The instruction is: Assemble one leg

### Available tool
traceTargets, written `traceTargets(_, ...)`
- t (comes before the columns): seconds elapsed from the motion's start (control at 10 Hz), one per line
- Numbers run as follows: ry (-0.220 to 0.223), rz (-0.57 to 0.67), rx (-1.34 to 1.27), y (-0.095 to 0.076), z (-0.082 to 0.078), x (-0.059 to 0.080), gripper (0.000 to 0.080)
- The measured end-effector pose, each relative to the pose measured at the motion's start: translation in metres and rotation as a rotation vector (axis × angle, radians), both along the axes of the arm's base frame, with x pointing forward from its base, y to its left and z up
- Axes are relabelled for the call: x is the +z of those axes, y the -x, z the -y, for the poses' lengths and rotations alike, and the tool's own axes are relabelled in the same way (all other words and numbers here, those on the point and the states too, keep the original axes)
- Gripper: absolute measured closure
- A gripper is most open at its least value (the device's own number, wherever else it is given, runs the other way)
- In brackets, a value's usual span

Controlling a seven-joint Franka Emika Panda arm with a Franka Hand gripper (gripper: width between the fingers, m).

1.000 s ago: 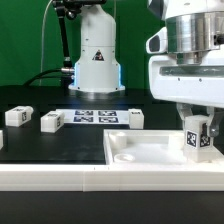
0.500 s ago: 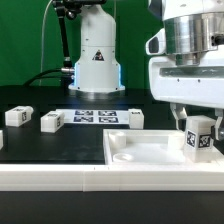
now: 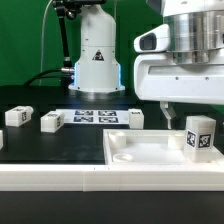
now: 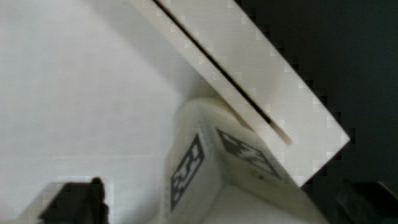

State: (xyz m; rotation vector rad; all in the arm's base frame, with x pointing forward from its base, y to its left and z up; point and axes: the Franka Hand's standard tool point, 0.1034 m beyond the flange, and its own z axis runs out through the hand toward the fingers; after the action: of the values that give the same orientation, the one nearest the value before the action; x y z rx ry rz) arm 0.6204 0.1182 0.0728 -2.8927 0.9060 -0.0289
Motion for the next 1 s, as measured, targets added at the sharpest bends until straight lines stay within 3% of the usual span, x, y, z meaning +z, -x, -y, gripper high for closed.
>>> traceTargets(0.4, 0.093, 0.019, 0.361, 0.0013, -0.0076, 0.0011, 0.0151)
traceTargets(1.0, 0.11, 0.047, 0.715, -0.0009, -0.0018, 0.0022, 0.0173)
